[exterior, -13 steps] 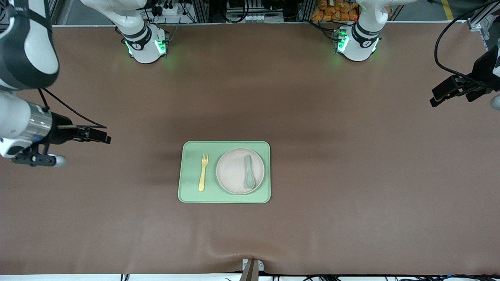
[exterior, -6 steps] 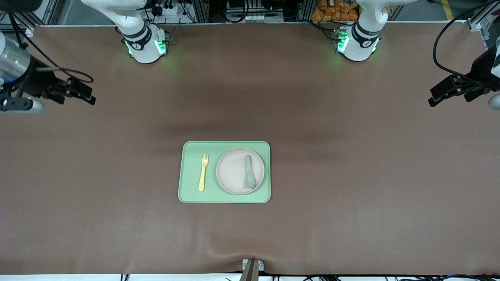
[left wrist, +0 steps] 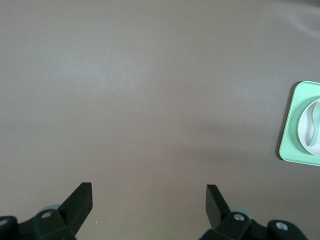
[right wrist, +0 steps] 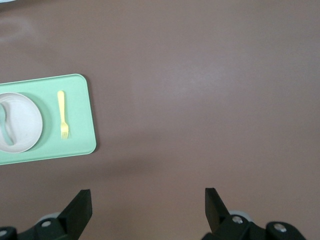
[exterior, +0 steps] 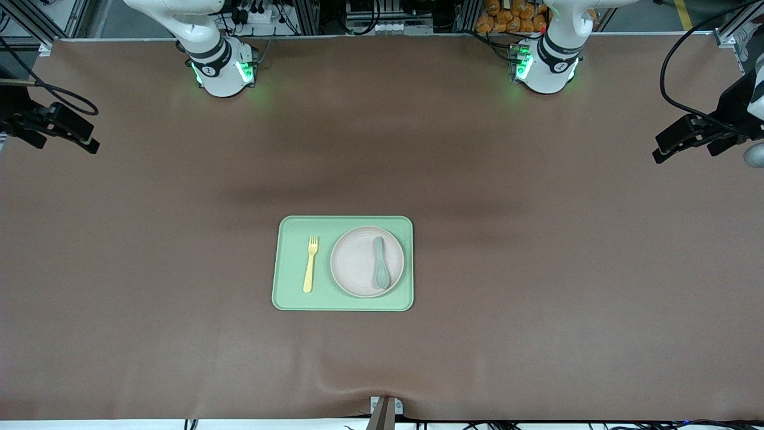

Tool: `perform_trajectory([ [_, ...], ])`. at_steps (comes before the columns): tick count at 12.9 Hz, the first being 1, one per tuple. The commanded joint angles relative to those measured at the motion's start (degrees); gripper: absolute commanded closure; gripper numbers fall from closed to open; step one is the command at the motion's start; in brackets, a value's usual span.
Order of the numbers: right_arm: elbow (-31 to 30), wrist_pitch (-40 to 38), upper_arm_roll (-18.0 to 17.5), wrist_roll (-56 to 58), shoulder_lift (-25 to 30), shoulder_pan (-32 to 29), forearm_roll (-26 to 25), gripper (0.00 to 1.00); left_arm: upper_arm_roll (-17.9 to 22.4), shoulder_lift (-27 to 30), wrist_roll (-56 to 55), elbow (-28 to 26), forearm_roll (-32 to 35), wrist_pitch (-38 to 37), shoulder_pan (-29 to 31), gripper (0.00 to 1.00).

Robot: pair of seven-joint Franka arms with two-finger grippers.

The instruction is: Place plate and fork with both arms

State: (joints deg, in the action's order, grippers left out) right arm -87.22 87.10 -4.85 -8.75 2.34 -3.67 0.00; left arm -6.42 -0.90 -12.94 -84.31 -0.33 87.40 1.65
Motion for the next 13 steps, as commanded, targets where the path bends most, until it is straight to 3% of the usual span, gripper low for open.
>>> perform_trajectory([
  [1,2.41,-0.97,-0.07,0.31,-1.46,-0.55,-0.35,0.00,0.26,0.99,1.16,-0.51,-1.08,-0.65,-0.07,0.00],
  [13,2.23,-0.79,-0.16,5.15,-3.22,0.42,-0.08,0.00,0.18,0.64,1.25,-0.42,-0.90,-0.65,-0.07,0.00],
])
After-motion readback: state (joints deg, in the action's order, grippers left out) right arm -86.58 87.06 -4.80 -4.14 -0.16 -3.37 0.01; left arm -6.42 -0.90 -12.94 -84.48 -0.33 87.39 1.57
